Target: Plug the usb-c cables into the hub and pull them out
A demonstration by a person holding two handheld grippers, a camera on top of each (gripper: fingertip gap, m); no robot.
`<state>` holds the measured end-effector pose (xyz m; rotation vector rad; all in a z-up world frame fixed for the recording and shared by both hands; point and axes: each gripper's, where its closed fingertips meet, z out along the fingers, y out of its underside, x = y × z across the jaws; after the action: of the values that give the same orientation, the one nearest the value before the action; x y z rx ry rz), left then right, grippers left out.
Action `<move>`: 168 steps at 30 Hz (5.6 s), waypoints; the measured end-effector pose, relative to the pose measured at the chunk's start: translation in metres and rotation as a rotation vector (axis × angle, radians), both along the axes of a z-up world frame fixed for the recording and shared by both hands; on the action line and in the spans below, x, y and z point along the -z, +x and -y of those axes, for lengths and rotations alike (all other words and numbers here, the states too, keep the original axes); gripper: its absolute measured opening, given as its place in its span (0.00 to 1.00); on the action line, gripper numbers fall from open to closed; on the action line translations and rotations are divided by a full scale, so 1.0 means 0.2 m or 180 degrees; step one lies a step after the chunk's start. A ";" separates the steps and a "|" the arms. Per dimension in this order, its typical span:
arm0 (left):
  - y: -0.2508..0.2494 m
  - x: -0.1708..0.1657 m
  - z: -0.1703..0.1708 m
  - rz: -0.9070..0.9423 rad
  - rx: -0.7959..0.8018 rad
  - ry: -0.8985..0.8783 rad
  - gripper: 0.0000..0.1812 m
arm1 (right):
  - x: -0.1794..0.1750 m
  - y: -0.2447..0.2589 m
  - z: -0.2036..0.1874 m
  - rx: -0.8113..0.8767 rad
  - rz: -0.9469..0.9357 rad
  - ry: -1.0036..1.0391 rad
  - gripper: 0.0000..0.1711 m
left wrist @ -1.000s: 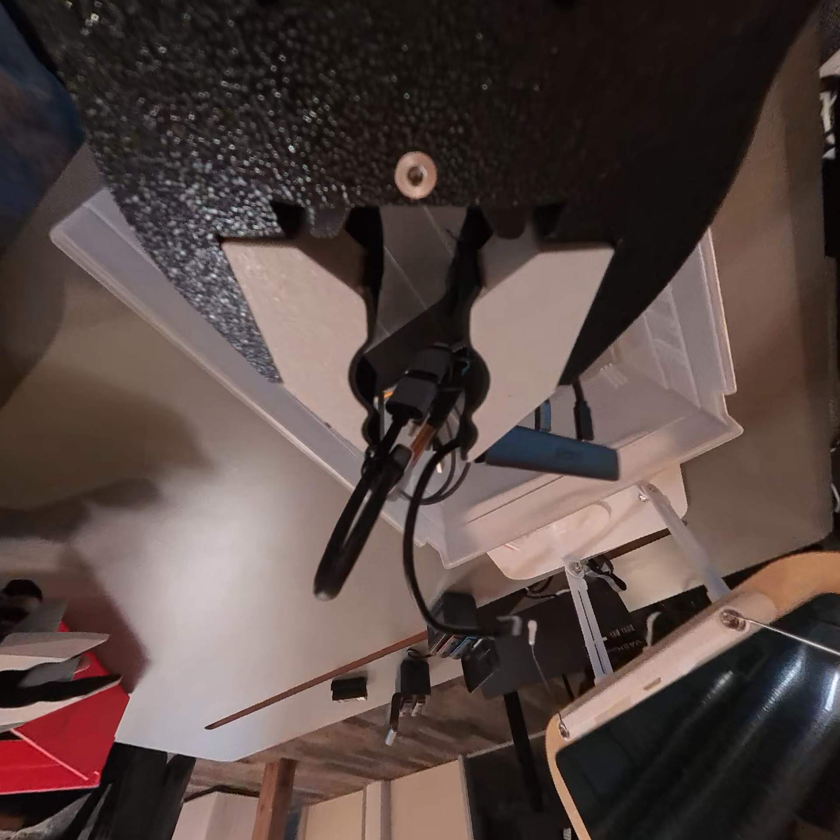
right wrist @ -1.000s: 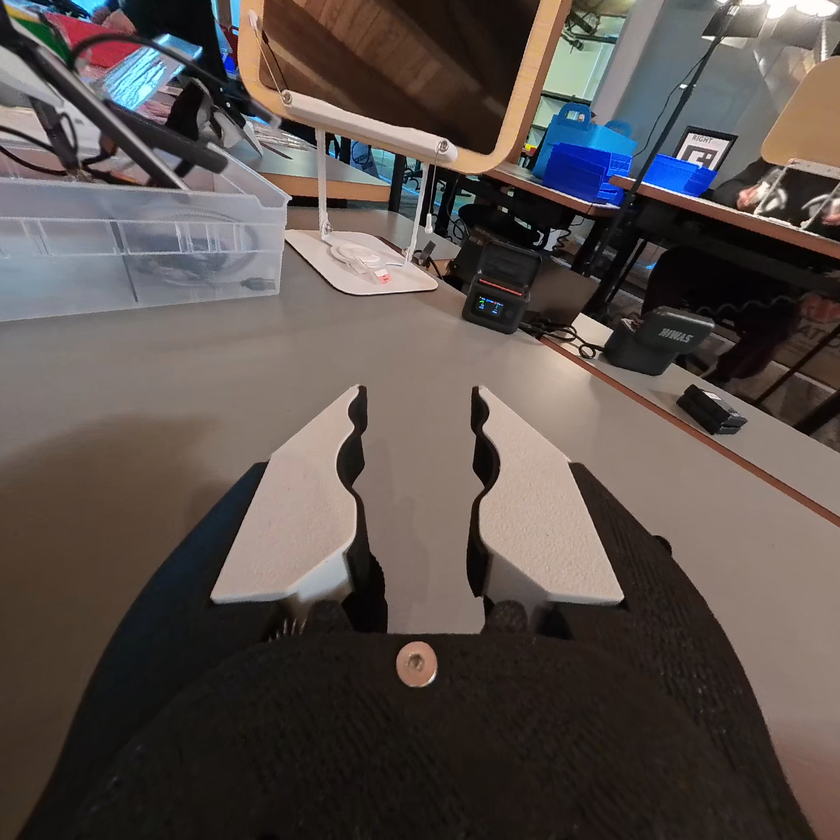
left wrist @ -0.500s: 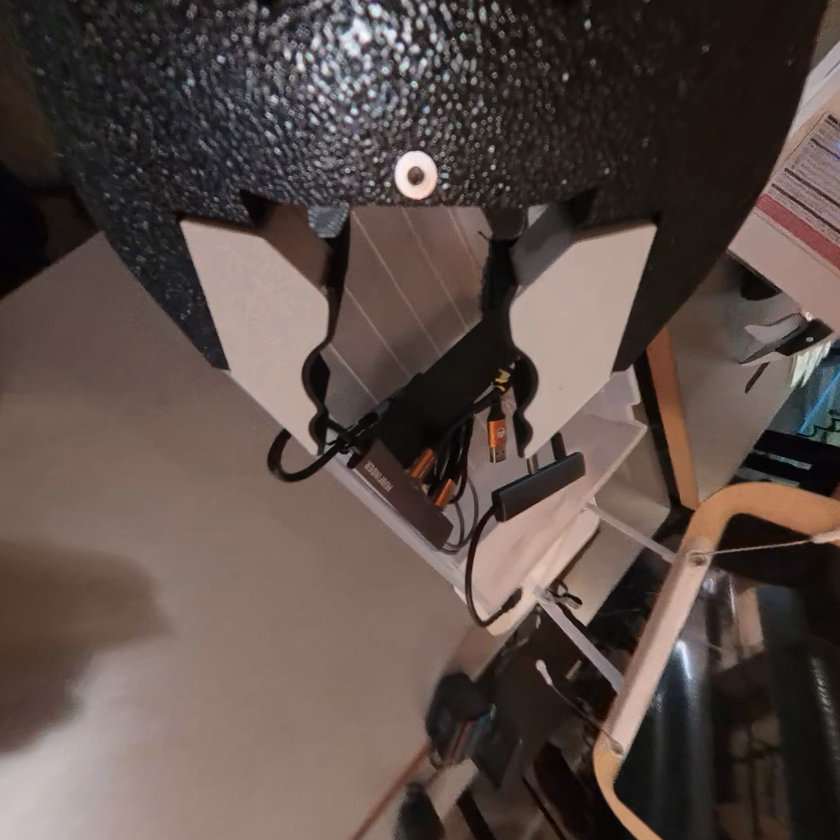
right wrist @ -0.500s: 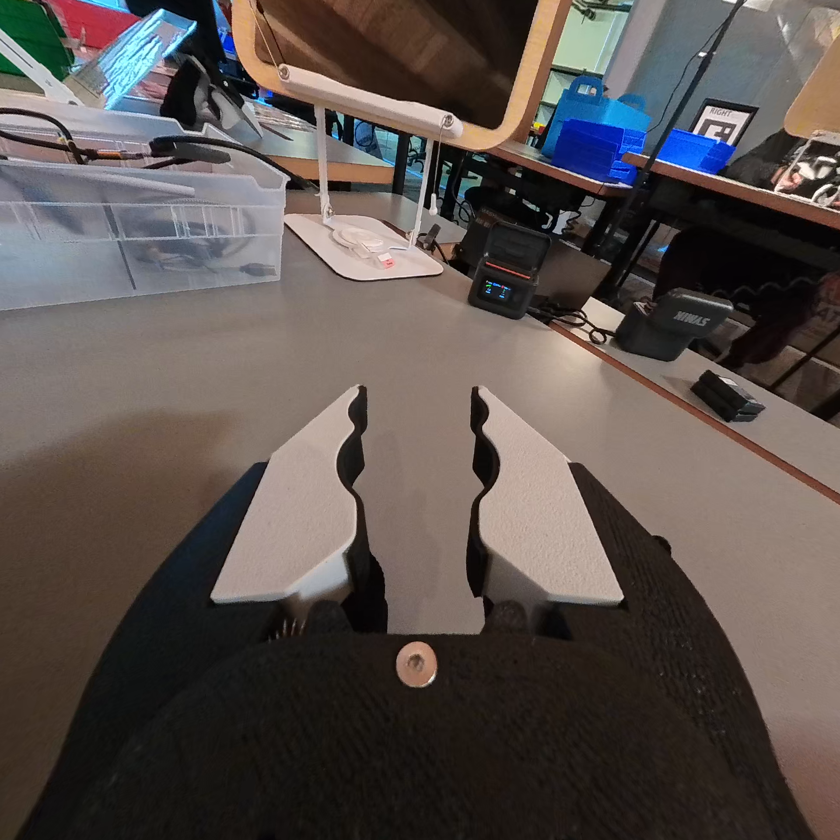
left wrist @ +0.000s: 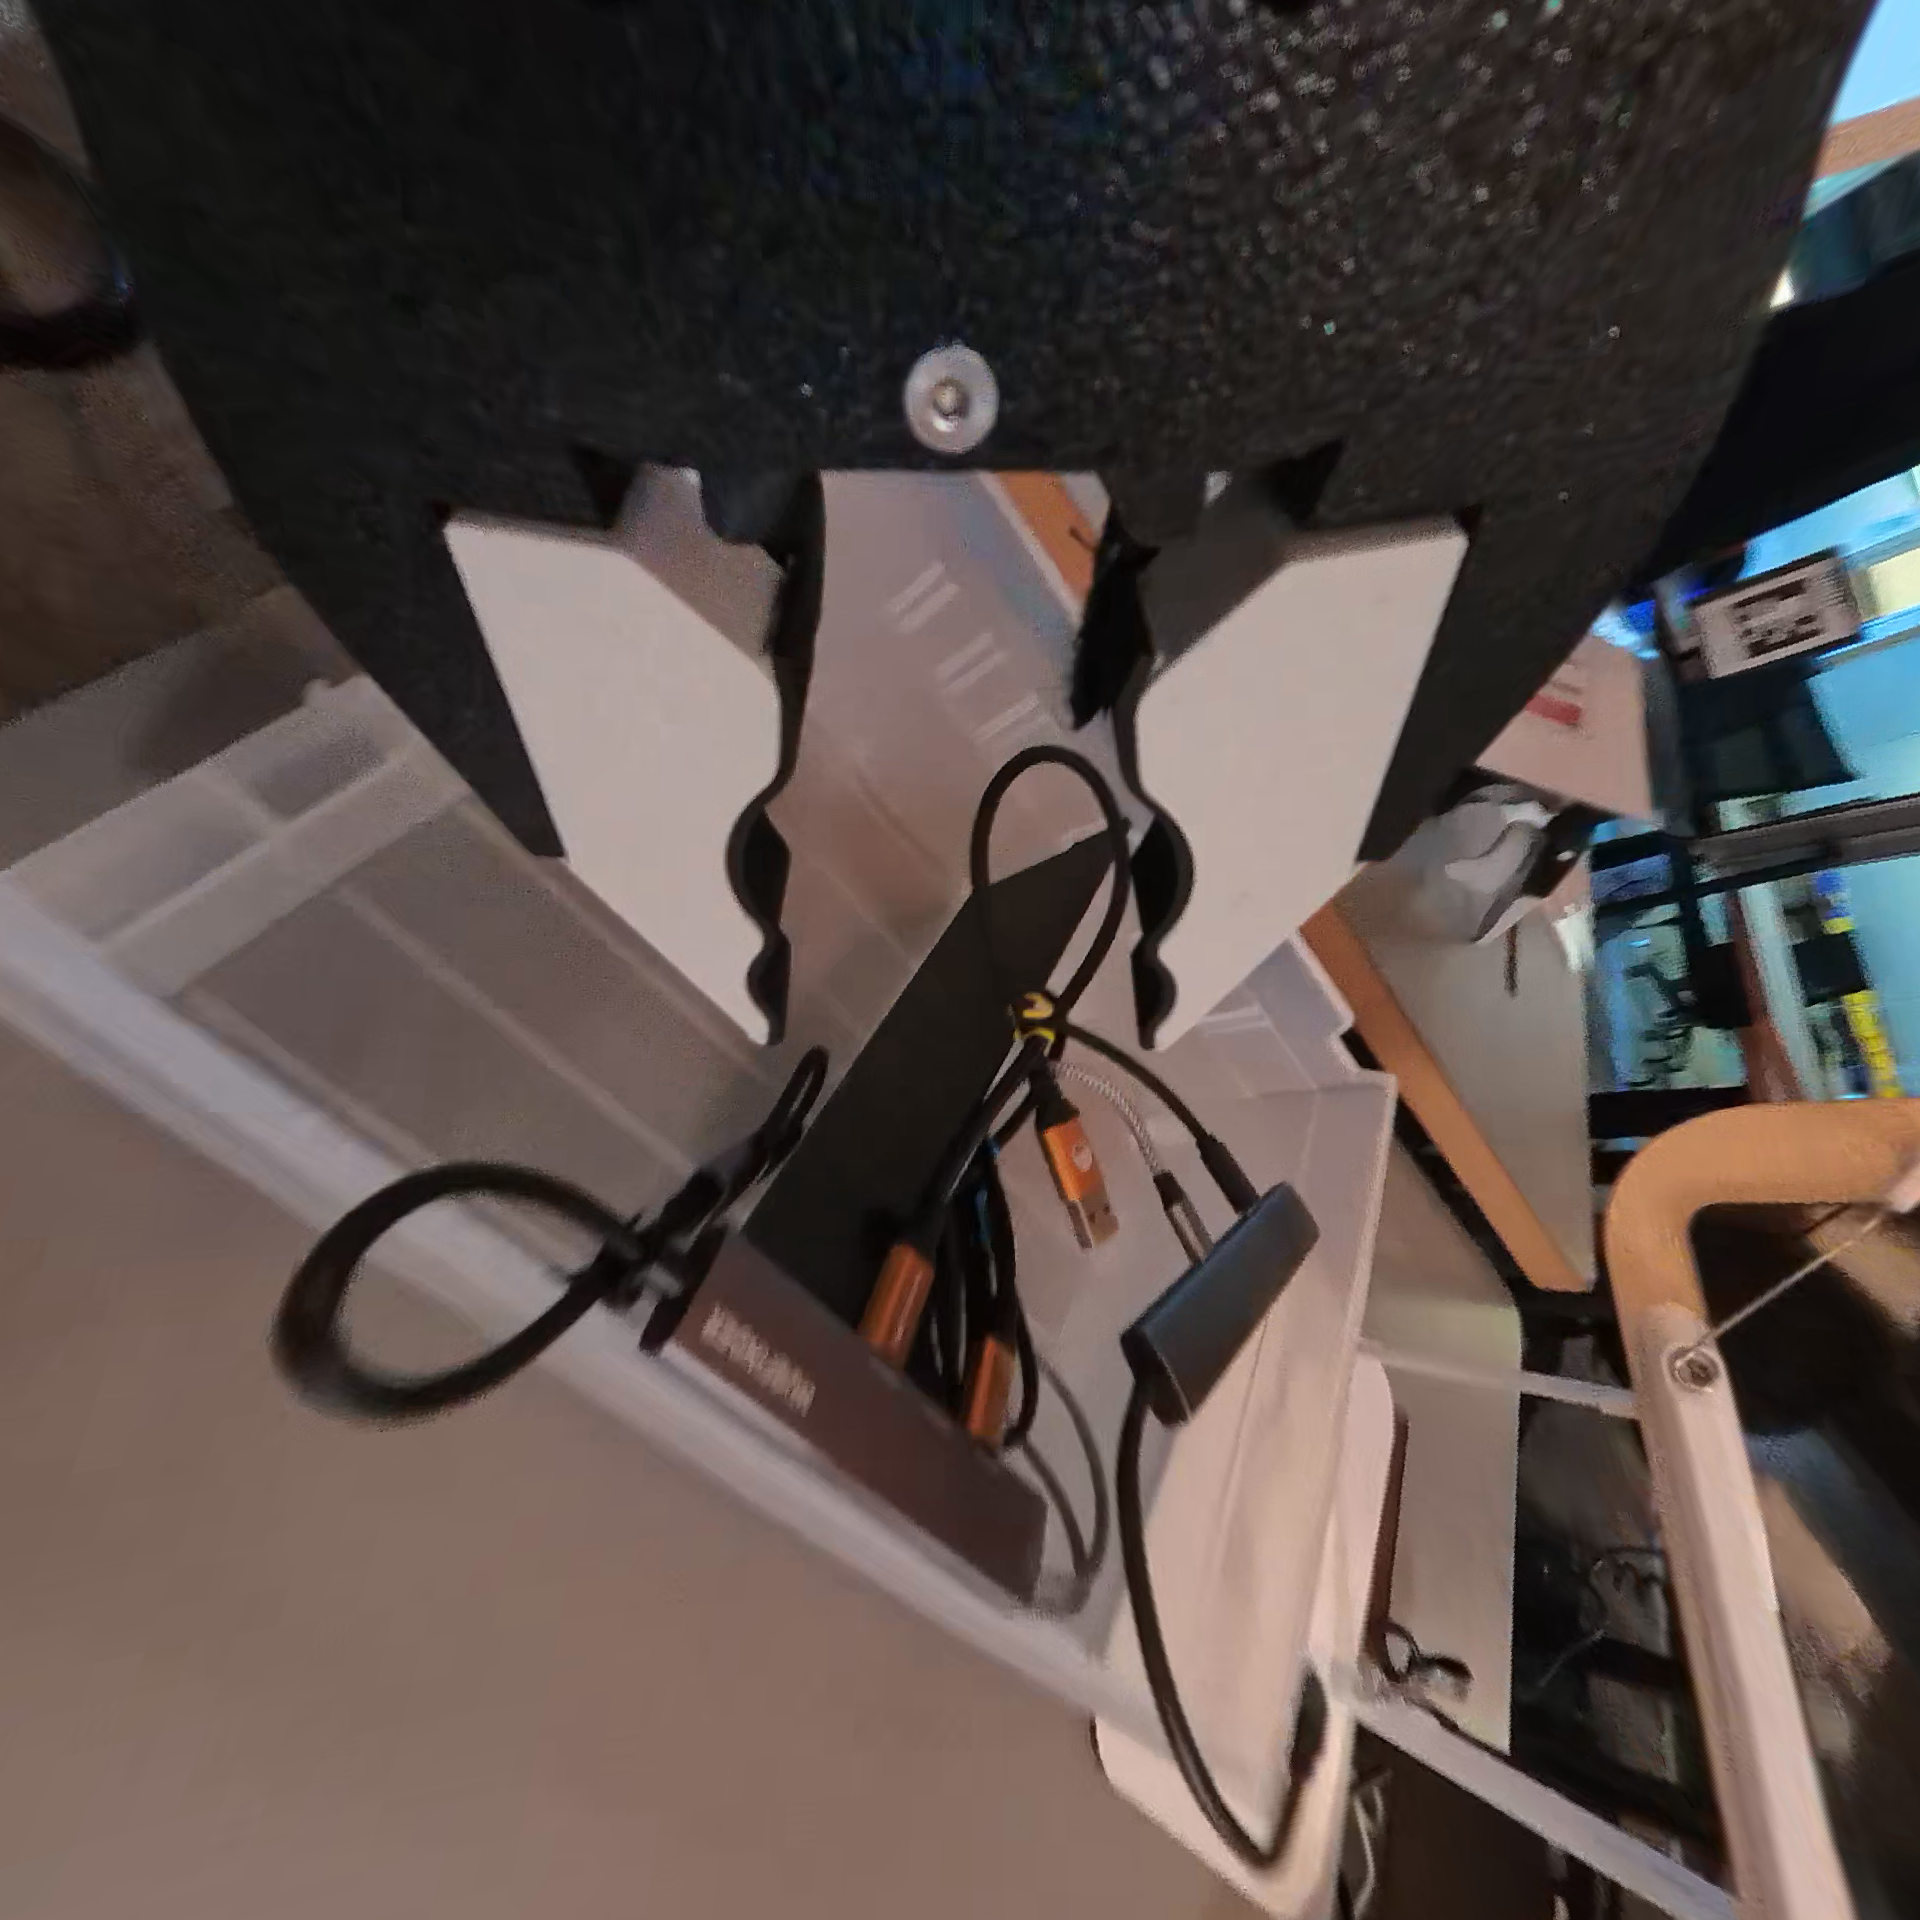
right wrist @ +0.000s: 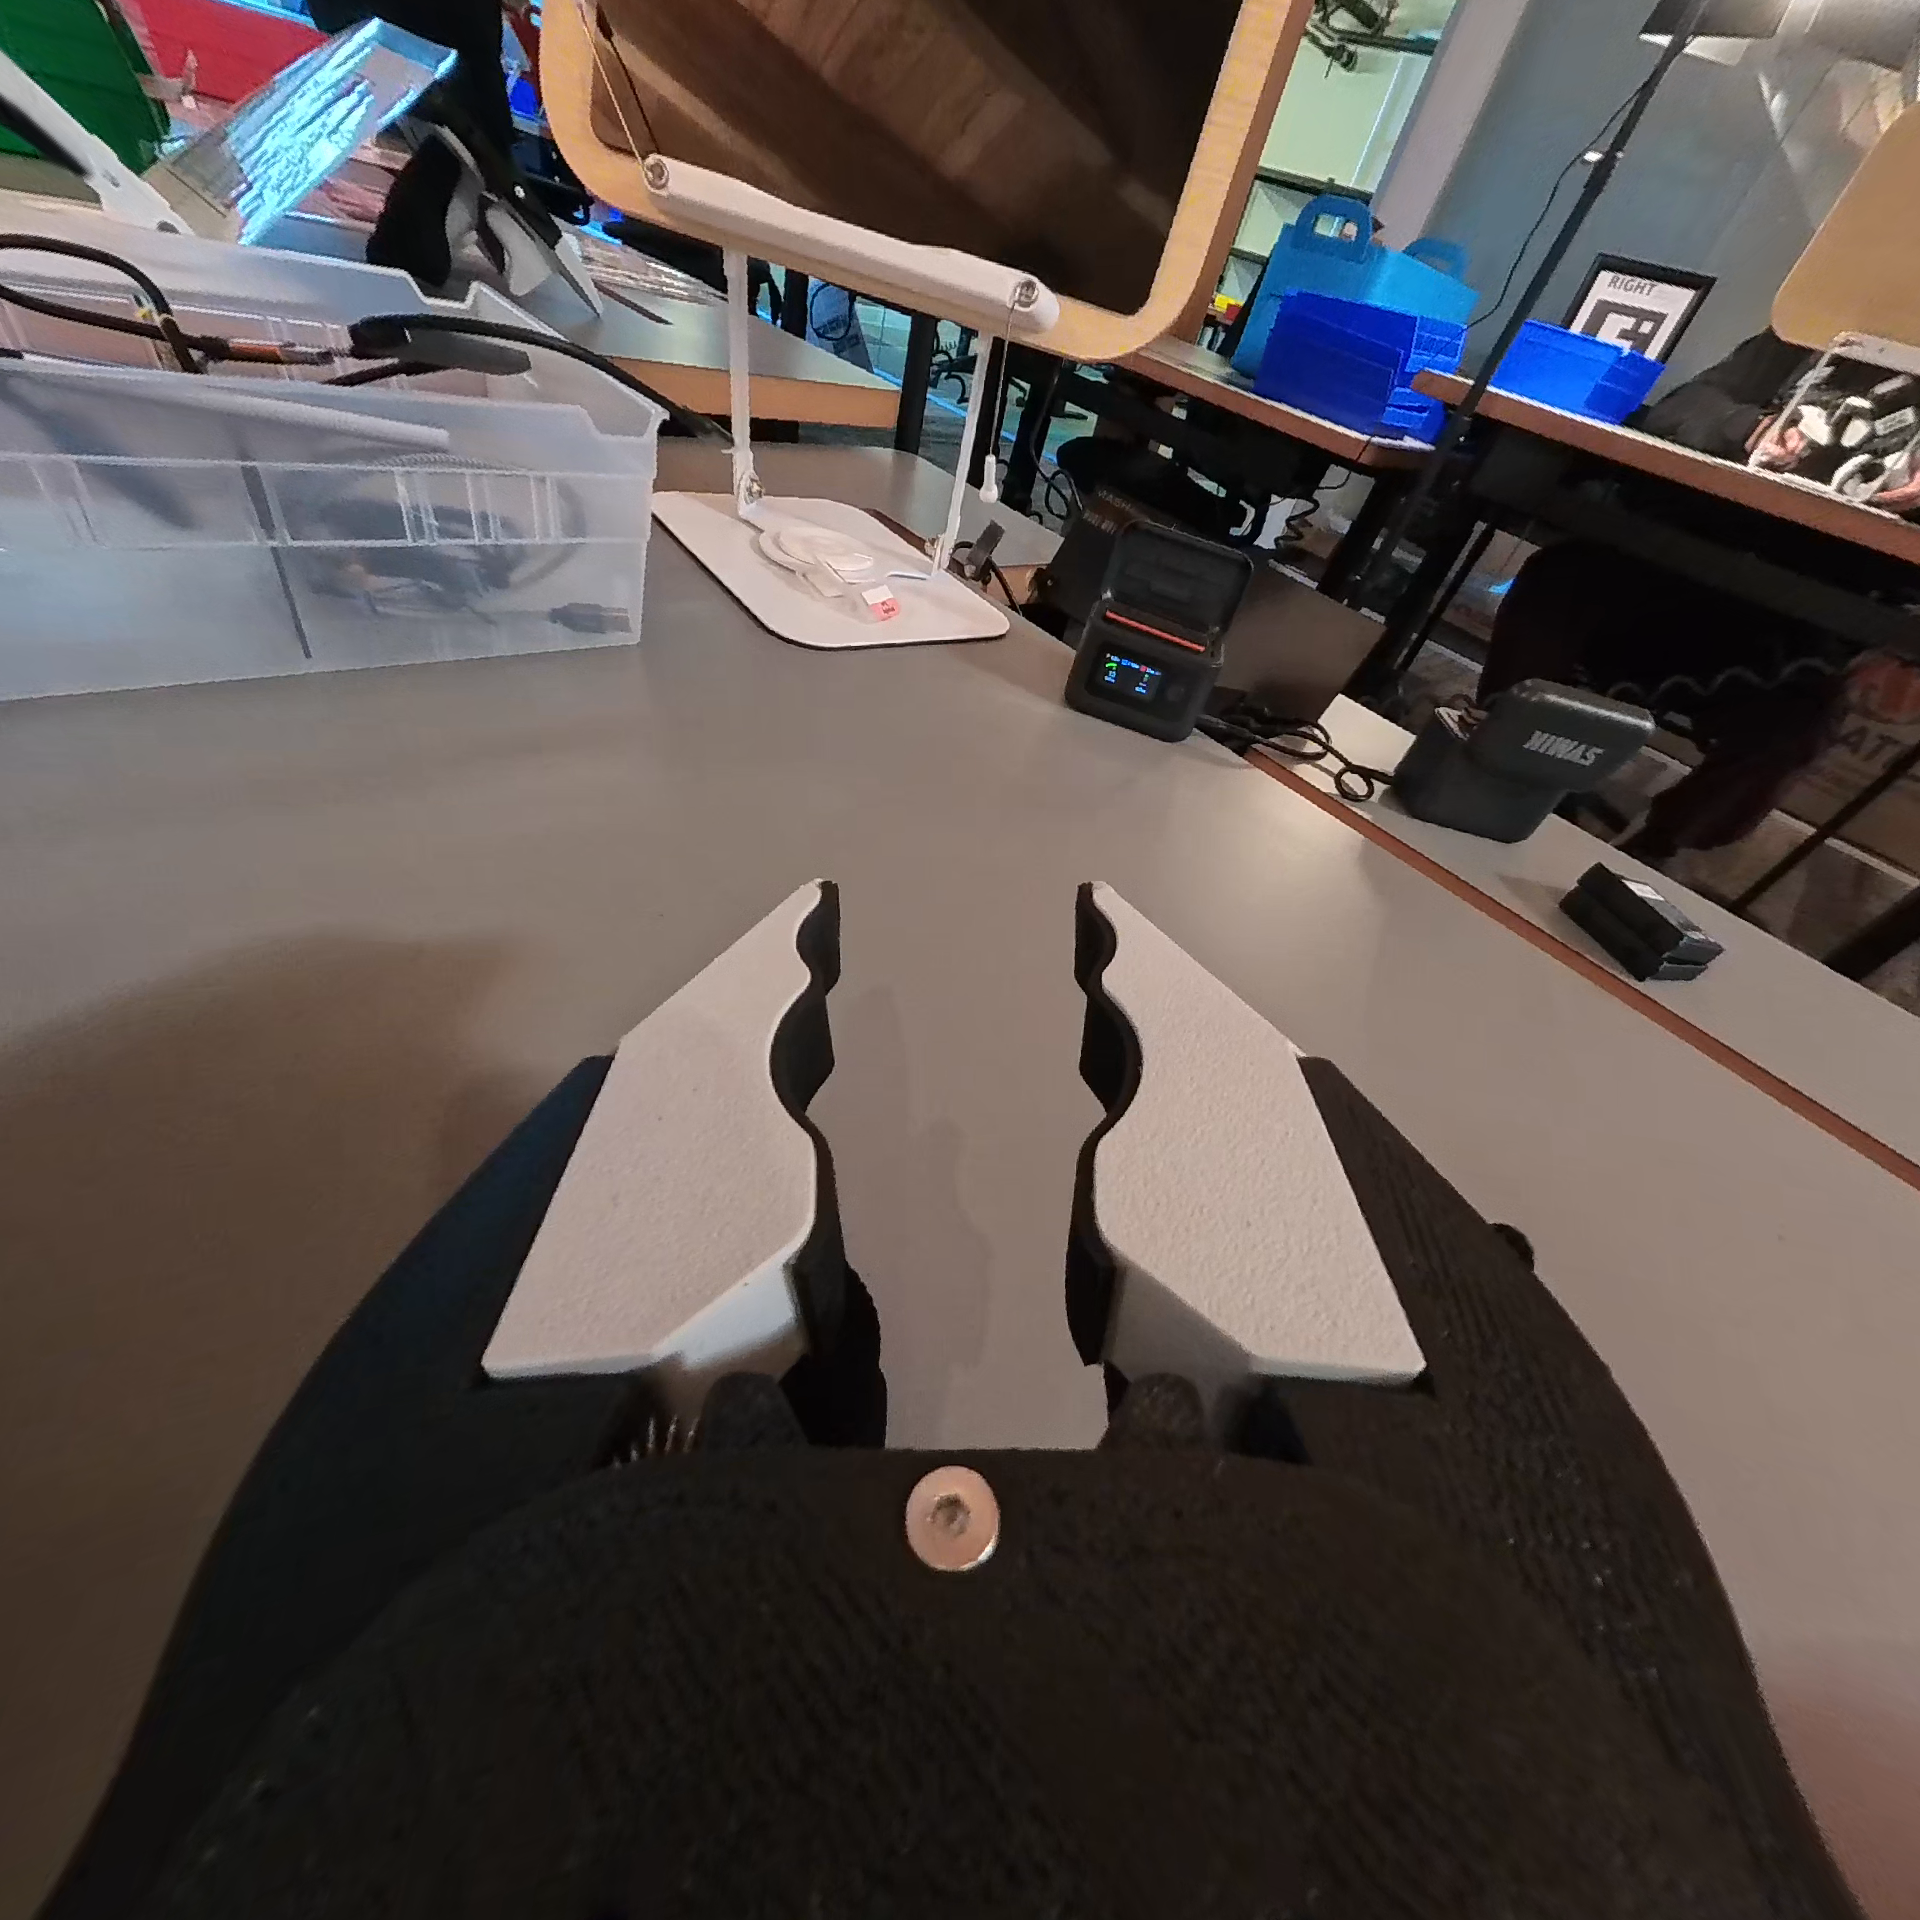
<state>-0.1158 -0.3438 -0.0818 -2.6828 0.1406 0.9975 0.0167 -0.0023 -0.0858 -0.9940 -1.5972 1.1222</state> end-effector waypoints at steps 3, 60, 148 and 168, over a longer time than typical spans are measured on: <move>-0.06 0.06 -0.01 -0.0280 0.0329 0.0038 0.39 | -0.01 0.00 0.00 -0.0002 -0.0029 0.0016 0.26; -0.39 -1.03 -0.18 -0.1088 -0.0271 0.2287 0.00 | -0.01 -0.02 0.03 -0.0056 -0.0012 -0.0105 0.26; 0.75 -0.13 -1.52 0.2098 0.2630 0.3109 0.04 | 0.04 0.06 0.21 -0.1452 0.0048 0.0941 0.17; 0.81 0.13 -1.47 0.2184 0.2462 0.1989 0.04 | 0.18 0.11 0.22 -0.1763 0.0442 0.1339 0.04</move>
<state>0.0462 -0.0504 -0.1078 -1.9517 0.5535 -0.1220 0.0382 -0.0466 -0.1225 -0.3614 -2.1872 1.0135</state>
